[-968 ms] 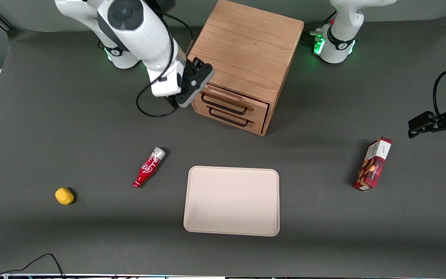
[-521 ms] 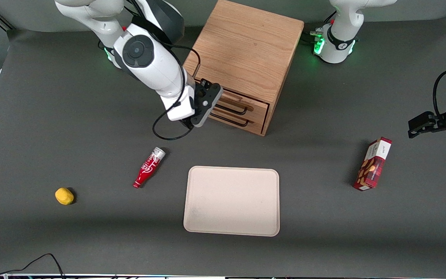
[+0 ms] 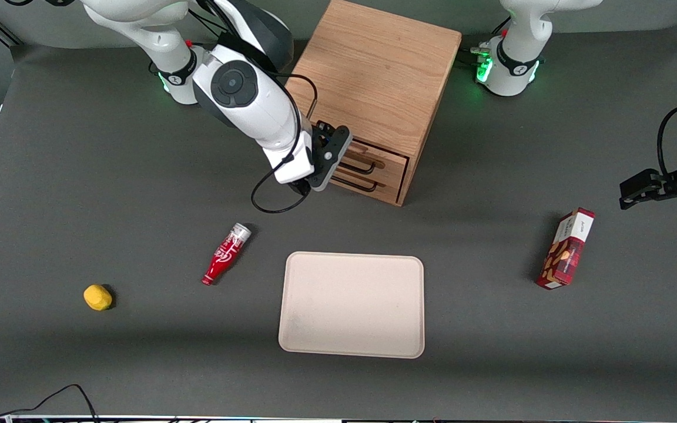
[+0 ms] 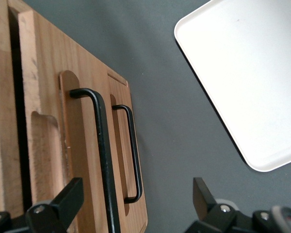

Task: Open upper drawer
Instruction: 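Pull the upper drawer outward by its handle with the right gripper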

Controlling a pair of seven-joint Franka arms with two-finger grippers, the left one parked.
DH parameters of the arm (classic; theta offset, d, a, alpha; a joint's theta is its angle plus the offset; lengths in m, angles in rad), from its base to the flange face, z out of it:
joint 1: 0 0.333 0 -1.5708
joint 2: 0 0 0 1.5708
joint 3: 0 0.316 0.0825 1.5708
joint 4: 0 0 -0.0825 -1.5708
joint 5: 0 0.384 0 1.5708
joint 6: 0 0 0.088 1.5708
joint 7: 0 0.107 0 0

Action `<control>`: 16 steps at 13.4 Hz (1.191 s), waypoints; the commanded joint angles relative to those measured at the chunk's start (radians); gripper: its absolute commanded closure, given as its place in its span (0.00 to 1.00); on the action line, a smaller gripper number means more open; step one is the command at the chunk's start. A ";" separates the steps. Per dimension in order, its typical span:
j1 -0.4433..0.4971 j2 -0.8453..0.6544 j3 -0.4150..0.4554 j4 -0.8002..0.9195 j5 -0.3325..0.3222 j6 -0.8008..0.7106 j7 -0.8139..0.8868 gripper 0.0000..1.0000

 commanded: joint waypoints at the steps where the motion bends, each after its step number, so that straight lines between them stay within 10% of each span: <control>1: 0.005 0.011 0.004 -0.028 -0.038 0.049 -0.005 0.00; 16: 0.003 0.067 -0.063 -0.012 -0.110 0.105 -0.056 0.00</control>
